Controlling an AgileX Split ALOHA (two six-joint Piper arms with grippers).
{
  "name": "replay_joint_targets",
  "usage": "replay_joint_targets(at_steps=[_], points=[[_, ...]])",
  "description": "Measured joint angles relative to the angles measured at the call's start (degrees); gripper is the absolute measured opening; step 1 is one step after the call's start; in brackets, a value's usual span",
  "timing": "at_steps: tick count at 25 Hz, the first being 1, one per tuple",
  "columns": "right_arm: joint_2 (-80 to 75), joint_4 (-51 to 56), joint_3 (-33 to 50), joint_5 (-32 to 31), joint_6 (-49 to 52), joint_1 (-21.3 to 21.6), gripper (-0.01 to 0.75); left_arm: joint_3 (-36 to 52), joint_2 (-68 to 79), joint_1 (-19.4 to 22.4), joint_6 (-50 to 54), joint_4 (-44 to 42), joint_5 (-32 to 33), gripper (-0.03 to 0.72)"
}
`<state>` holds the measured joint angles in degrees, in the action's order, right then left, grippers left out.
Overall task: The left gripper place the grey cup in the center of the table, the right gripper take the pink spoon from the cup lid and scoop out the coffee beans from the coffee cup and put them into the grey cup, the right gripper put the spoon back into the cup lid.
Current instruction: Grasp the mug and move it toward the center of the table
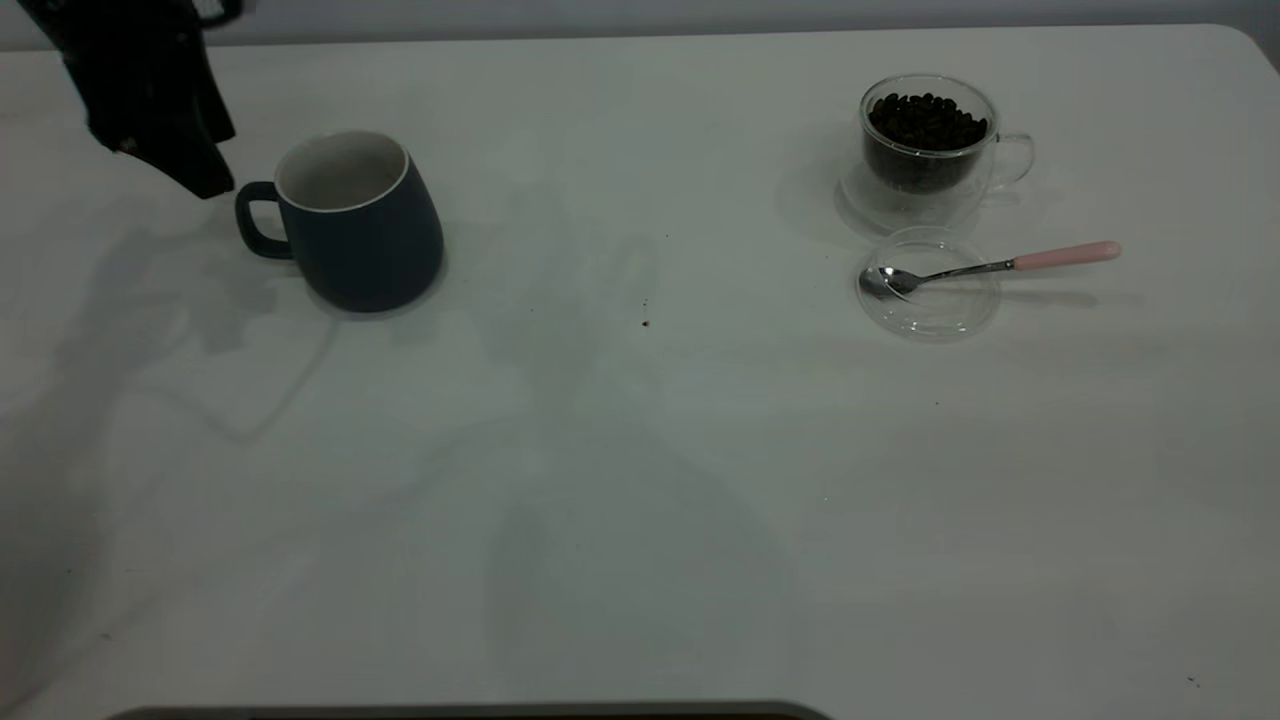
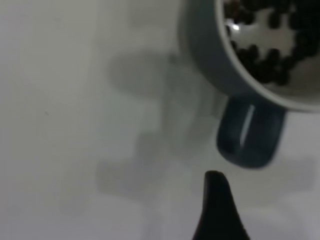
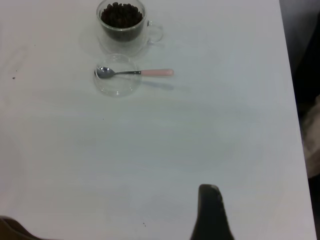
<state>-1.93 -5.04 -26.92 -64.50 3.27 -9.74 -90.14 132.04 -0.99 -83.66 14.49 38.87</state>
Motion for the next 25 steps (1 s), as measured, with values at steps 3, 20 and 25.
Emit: replay_joint_targets(at_steps=[3, 20, 25], points=[[0.00, 0.00, 0.00, 0.00, 0.00, 0.00, 0.573, 0.00, 1.58, -0.31, -0.24, 0.12, -2.45, 0.565], [0.00, 0.00, 0.00, 0.00, -0.05, 0.00, 0.573, -0.05, 5.72, -8.63, -8.85, 9.41, -6.85, 0.565], [0.00, 0.00, 0.00, 0.00, -0.05, 0.00, 0.573, -0.05, 5.72, -12.37, -9.23, 15.74, -11.42, 0.565]])
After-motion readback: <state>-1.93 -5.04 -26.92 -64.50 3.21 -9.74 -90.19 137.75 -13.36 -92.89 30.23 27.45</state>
